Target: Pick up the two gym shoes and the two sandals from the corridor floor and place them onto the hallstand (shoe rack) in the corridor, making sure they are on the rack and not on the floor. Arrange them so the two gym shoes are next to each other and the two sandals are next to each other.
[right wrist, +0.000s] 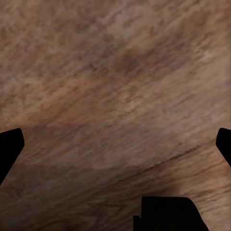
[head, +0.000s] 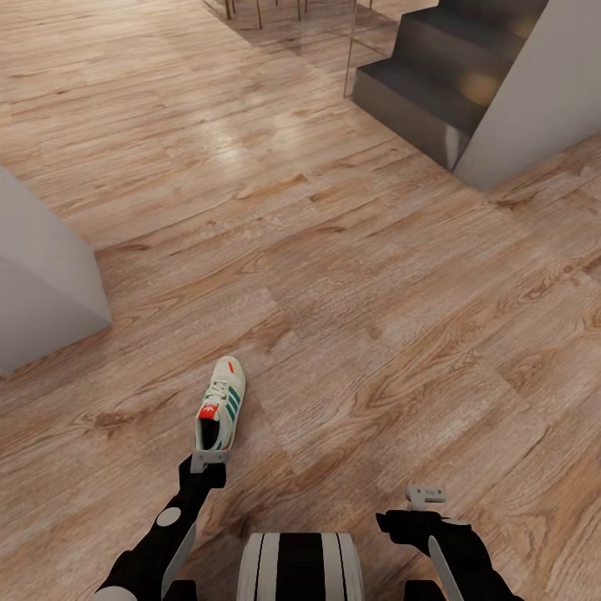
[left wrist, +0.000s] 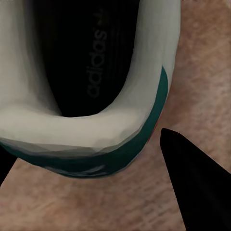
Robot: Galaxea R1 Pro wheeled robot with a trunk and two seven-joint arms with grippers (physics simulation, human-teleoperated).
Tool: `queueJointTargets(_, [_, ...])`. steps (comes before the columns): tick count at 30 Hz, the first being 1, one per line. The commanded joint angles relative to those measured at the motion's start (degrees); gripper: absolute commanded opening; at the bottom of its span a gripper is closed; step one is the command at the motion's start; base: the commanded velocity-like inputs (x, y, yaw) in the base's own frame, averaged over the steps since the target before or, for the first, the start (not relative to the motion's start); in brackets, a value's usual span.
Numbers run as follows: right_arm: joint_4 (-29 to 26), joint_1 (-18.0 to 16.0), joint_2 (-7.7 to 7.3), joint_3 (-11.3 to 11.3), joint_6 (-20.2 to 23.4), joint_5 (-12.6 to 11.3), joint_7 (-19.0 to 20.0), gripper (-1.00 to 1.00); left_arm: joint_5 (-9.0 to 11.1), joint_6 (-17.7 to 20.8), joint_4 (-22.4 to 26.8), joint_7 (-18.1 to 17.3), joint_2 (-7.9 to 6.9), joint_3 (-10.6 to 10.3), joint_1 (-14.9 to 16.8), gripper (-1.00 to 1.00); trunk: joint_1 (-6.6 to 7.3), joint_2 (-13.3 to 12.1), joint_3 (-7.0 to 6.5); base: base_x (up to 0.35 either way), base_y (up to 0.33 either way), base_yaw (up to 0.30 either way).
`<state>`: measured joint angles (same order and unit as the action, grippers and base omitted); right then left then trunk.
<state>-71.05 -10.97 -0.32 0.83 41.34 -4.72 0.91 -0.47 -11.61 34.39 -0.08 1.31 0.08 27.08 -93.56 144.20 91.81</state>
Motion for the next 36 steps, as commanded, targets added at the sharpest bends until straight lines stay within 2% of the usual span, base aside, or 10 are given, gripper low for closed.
queueJointTargets(1, [-0.1,0.0,-0.03,0.0,0.2,-0.5,-0.2,1.00,-0.1,-0.2,0.0,0.0,0.01,0.0,0.0,-1.00,0.01,0.0,0.03,0.000,0.000,0.000])
queueJointTargets(9, [-0.1,0.0,-0.03,0.0,0.2,-0.5,-0.2,1.00,-0.1,-0.2,0.0,0.0,0.01,0.0,0.0,-1.00,0.01,0.0,0.03,0.000,0.000,0.000])
queueJointTargets(18, [-0.1,0.0,-0.03,0.0,0.2,-0.5,-0.2,1.00,0.0,-0.1,0.4,0.0,-0.05,0.1,0.1,-1.00,0.24,-0.1,-1.97,0.000,0.000,0.000])
queueJointTargets(20, [-0.1,0.0,-0.03,0.0,0.2,-0.5,-0.1,1.00,0.0,1.0,2.5,0.1,-0.10,0.1,0.1,-1.00,0.29,-0.1,-2.41,0.000,0.000,0.000])
queueJointTargets(26, [0.0,0.0,-0.03,0.2,0.2,-0.5,-0.1,1.00,-0.1,13.4,9.3,0.1,-0.32,0.1,0.1,-1.00,0.45,-0.2,-3.74,0.000,0.000,0.000])
queueJointTargets(28, [-0.1,0.0,-0.03,0.3,0.2,-0.5,-0.1,1.00,-0.1,15.4,11.4,0.2,-0.33,0.2,0.1,-1.00,0.50,-0.2,-4.18,0.000,0.000,0.000])
queueJointTargets(29, [-0.1,0.0,-0.05,0.3,0.2,-0.5,-0.1,1.00,-0.1,17.9,13.7,0.2,-0.34,0.2,0.1,-1.00,0.52,-0.3,-4.40,0.000,0.000,0.000])
queueJointTargets(30, [-0.1,0.0,-0.12,0.3,0.2,-0.5,-0.2,1.00,-0.1,24.7,18.7,0.2,-0.36,0.2,0.1,-1.00,0.55,-0.3,-4.62,0.000,0.000,0.000])
queueJointTargets(32, [-1.6,0.0,-0.19,0.1,0.2,-0.4,-0.2,1.00,-0.1,31.4,23.8,0.1,-0.36,0.2,0.1,-1.00,0.60,-0.3,-5.07,0.000,0.000,0.000])
queueJointTargets(36, [-7.2,0.0,-0.14,0.0,0.2,-0.4,-0.2,1.00,0.0,38.6,33.5,0.1,-0.17,0.1,0.1,-1.00,0.70,-0.4,-5.95,0.000,0.000,0.000])
